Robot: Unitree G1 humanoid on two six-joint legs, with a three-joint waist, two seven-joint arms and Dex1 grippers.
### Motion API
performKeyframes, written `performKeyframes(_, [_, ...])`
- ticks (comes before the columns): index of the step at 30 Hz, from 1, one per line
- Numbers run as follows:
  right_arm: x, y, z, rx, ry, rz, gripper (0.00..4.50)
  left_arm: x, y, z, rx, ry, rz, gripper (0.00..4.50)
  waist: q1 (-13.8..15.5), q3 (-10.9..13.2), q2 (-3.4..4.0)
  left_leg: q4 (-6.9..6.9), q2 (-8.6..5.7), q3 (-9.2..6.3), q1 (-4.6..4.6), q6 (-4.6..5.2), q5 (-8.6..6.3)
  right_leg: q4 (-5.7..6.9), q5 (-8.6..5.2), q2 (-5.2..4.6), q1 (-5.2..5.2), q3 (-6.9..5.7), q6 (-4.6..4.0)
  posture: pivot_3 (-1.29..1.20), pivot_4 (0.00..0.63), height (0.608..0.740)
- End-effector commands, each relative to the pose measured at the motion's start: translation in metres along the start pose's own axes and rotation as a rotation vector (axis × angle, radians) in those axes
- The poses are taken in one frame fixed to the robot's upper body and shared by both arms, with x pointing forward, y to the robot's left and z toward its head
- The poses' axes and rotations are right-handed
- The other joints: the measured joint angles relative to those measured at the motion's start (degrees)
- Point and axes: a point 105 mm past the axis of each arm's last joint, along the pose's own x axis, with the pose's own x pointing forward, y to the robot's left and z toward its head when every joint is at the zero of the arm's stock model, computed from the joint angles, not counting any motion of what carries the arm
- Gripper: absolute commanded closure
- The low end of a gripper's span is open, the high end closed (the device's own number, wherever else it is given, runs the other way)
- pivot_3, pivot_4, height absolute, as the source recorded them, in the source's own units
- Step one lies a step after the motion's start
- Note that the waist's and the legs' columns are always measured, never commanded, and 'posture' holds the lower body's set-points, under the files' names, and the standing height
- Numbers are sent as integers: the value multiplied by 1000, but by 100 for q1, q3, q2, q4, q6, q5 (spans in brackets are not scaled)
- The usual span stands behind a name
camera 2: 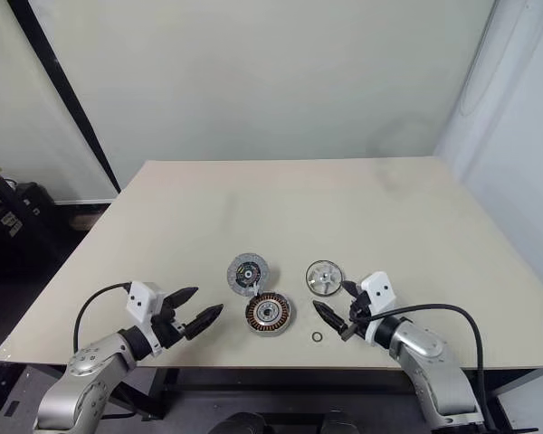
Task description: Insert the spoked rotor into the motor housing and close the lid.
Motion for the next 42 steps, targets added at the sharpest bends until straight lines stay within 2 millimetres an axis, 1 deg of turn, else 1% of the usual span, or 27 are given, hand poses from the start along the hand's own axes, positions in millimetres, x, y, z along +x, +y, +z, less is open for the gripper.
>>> performKeyframes(1, [2, 0, 11, -29, -29, 18, 0, 1, 0, 15, 41, -50, -3, 27, 1, 0, 0, 0, 0, 0, 0, 0, 0, 0, 0, 0, 0, 0, 0, 0, 0, 740])
performKeyframes(5, [3, 0, 13, -15, -36, 18, 0, 3, -1, 16, 32, -61, -9, 27, 1, 0, 0, 0, 0, 0, 0, 0, 0, 0, 0, 0, 0, 0, 0, 0, 0, 740])
performKeyframes(9, [4, -8, 15, -22, -22, -50, 0, 5, -3, 16, 35, -55, -26, 27, 1, 0, 0, 0, 0, -1, 0, 0, 0, 0, 1, 0, 0, 0, 1, 0, 0, 740])
performKeyframes(13, [6, -3, 12, -17, 11, -32, 0, 4, -7, 13, 38, -31, -64, 27, 2, 0, 0, 0, 0, 0, 0, 0, 0, 0, 1, 0, 0, 0, 1, 0, 0, 740])
performKeyframes(15, [7, 2, 9, -34, 38, -16, 0, 1, -8, 12, 36, -16, -81, 27, -1, 0, 0, 0, 0, -1, 0, 0, 0, 0, 1, 0, -1, 0, 1, 0, 0, 740])
performKeyframes(20, [7, 18, -2, -112, 114, 55, 0, -9, -16, -2, 30, 53, -142, 27, 0, 0, 0, -2, 0, 0, 0, 2, -4, 0, 0, 0, -3, 0, 0, 0, 0, 740])
performKeyframes(24, [4, 23, -12, -138, 171, 89, 0, -13, -20, -9, 5, 79, -169, 27, 17, 1, -2, -1, 0, 0, -2, 2, -6, -4, -1, -1, -1, 0, -1, 0, 0, 740])
performKeyframes(29, [0, 27, -23, -149, 220, 104, 0, -11, -27, -18, 3, 99, -193, 27, 16, 3, -5, 4, 1, 3, -3, 1, -6, -5, -1, -2, 2, 0, -1, 0, 0, 740])
performKeyframes(35, [-2, 26, -35, -157, 271, 84, 0, -8, -39, -28, 35, 141, -253, 27, 14, 3, -7, 4, 1, 5, -3, 1, -6, -5, -1, -2, 0, 0, -1, 0, 0, 740])
performKeyframes(42, [0, 28, -43, -141, 291, 73, 0, -6, -45, -36, 76, 178, -309, 27, 15, 4, -8, 4, 3, 5, -3, 1, -6, -5, -2, -2, 1, -1, -1, 0, 0, 740])
